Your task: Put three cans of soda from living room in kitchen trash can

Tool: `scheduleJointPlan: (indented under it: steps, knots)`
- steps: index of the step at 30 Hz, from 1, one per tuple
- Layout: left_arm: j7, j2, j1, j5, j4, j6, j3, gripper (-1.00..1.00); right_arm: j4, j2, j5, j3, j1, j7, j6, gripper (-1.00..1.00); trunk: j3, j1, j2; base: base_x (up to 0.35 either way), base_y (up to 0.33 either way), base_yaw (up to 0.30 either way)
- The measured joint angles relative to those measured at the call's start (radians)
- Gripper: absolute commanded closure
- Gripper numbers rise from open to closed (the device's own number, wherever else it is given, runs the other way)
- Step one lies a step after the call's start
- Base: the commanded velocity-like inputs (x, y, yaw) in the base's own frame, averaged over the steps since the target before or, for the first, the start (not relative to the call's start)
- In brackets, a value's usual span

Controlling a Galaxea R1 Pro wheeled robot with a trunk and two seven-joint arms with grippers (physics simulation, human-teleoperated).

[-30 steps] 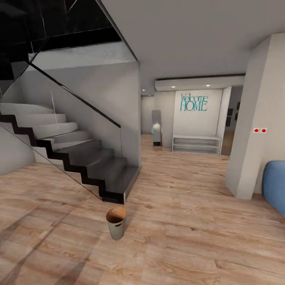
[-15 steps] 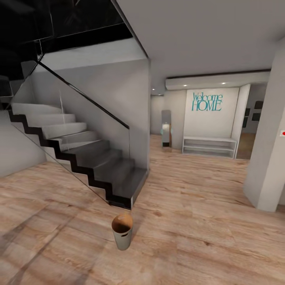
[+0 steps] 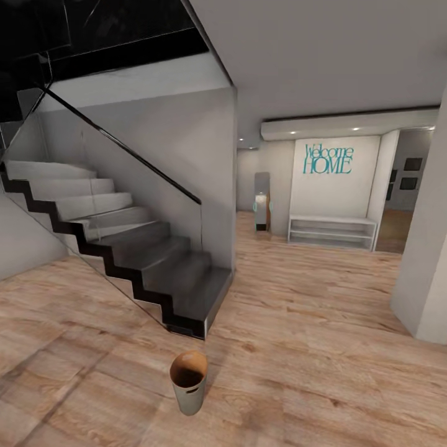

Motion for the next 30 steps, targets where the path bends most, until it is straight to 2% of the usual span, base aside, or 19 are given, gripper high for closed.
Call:
scheduleJointPlan:
  steps: [4, 9, 20, 30]
  knots:
    - [0.000, 0.001, 0.000, 0.000, 0.000, -0.001, 0.000, -1.00, 0.000, 0.000, 0.000, 0.000, 0.000, 0.000, 0.000, -1.00, 0.000, 0.000, 0.000, 0.274, 0.000, 0.000]
    - [0.000, 0.002, 0.001, 0.000, 0.000, -0.002, 0.000, -1.00, 0.000, 0.000, 0.000, 0.000, 0.000, 0.000, 0.000, -1.00, 0.000, 0.000, 0.000, 0.064, 0.011, 0.000]
    - [-0.001, 0.002, 0.000, 0.000, 0.000, -0.002, 0.000, -1.00, 0.000, 0.000, 0.000, 0.000, 0.000, 0.000, 0.000, -1.00, 0.000, 0.000, 0.000, 0.223, 0.185, 0.000]
    - [-0.001, 0.002, 0.000, 0.000, 0.000, -0.002, 0.000, -1.00, 0.000, 0.000, 0.000, 0.000, 0.000, 0.000, 0.000, -1.00, 0.000, 0.000, 0.000, 0.096, 0.017, 0.000]
